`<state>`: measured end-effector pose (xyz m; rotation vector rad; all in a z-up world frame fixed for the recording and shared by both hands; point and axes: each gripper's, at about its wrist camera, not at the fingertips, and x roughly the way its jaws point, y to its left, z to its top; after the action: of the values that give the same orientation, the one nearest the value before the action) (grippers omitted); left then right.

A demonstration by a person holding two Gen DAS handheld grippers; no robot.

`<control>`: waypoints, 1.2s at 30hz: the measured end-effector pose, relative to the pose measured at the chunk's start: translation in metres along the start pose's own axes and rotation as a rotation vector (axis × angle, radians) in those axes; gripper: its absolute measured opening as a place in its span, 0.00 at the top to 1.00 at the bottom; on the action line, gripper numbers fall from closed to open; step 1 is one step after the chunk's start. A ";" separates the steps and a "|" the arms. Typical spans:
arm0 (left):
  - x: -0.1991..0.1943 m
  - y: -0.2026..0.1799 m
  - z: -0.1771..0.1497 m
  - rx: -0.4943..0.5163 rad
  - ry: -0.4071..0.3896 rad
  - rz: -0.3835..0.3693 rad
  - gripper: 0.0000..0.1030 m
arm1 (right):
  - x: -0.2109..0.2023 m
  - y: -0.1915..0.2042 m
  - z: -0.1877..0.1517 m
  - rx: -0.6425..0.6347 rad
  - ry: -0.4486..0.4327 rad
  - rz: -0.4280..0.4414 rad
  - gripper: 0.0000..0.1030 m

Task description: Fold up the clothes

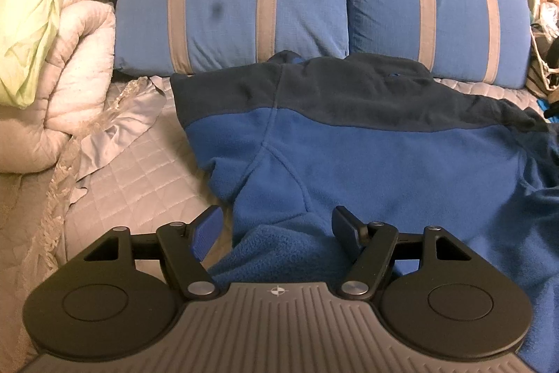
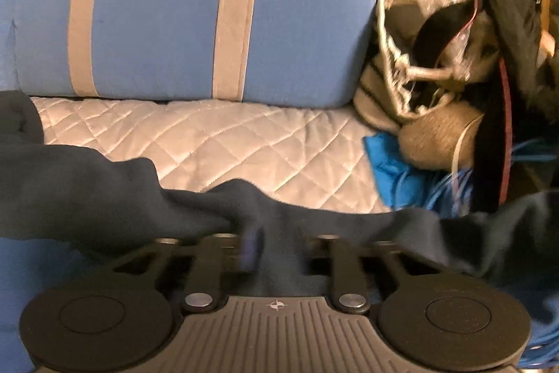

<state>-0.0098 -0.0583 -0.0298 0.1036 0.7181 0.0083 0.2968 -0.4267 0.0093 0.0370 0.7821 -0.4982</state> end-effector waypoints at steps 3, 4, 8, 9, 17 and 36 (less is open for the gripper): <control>0.001 0.003 0.001 -0.008 0.012 -0.038 0.34 | -0.037 0.001 0.007 -0.025 -0.039 0.057 0.12; 0.001 0.006 0.001 -0.011 0.018 -0.064 0.34 | -0.050 0.001 0.009 -0.037 -0.054 0.089 0.02; 0.000 0.025 0.002 -0.045 0.043 -0.216 0.34 | -0.104 0.006 0.015 -0.135 -0.110 0.195 0.00; -0.002 0.032 0.003 -0.057 0.053 -0.257 0.34 | -0.118 0.007 0.014 -0.164 -0.123 0.222 0.00; -0.017 0.093 0.029 -0.108 -0.046 -0.198 0.33 | -0.204 0.034 -0.008 -0.237 -0.131 0.507 0.00; 0.131 0.156 0.066 -0.260 -0.090 -0.149 0.43 | -0.191 0.190 -0.083 -0.166 0.067 0.665 0.00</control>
<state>0.1367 0.0961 -0.0513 -0.1978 0.6284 -0.0450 0.2106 -0.1617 0.0523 0.1546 0.8209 0.1991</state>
